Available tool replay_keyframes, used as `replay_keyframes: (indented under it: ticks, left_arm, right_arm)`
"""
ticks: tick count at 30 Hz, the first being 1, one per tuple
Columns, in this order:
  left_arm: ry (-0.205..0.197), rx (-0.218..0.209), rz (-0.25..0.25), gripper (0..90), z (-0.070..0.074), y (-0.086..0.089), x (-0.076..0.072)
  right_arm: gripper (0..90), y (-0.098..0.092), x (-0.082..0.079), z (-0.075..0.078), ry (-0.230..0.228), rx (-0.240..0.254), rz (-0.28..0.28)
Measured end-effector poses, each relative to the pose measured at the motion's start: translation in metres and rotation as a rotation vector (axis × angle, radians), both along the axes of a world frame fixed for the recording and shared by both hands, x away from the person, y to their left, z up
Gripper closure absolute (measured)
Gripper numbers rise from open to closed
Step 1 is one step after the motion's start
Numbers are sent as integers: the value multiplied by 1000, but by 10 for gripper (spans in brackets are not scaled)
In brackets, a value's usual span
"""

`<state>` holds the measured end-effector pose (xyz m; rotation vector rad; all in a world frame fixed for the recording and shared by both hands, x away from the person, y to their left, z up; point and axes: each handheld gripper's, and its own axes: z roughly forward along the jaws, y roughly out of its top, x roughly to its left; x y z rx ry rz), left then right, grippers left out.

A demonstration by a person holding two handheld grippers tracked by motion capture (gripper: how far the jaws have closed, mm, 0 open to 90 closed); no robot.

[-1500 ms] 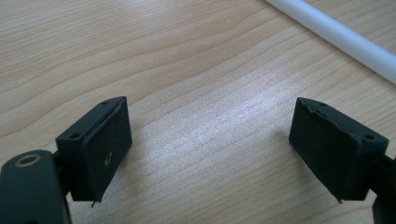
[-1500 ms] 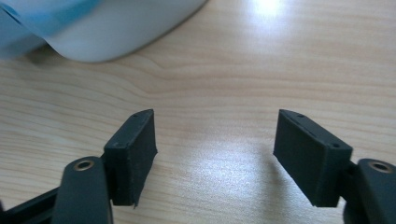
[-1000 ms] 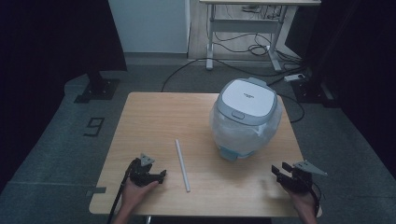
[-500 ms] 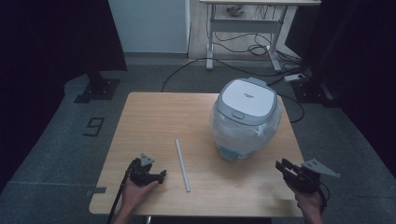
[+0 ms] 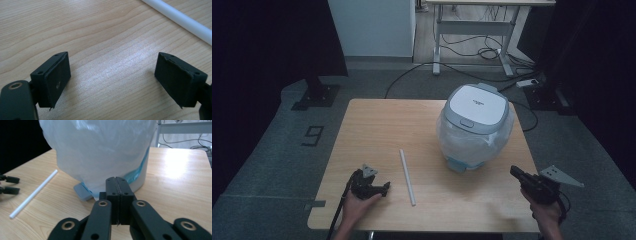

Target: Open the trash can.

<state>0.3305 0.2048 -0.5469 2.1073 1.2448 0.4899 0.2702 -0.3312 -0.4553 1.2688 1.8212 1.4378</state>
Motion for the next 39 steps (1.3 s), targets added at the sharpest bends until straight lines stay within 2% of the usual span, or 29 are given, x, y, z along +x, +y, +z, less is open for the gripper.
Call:
replay_keyframes:
  ticks: [7, 11, 23, 32, 39]
  left_arm:
    - [1, 1, 1, 131, 0, 0, 0]
    - [0, -1, 2, 131, 0, 0, 1]
    - [-1, -2, 4, 132, 0, -1, 2]
    - [0, -1, 3, 133, 0, -1, 2]
    - [0, -1, 3, 132, 0, -1, 2]
  right_arm:
    - [898, 0, -1, 18, -37, 7, 30]
    - [898, 5, 0, 34, -64, 7, 56]
    - [900, 21, 9, 68, -96, -3, 137]
    - [900, 32, 16, 84, -116, -9, 174]
    - [899, 37, 23, 92, -122, -8, 184]
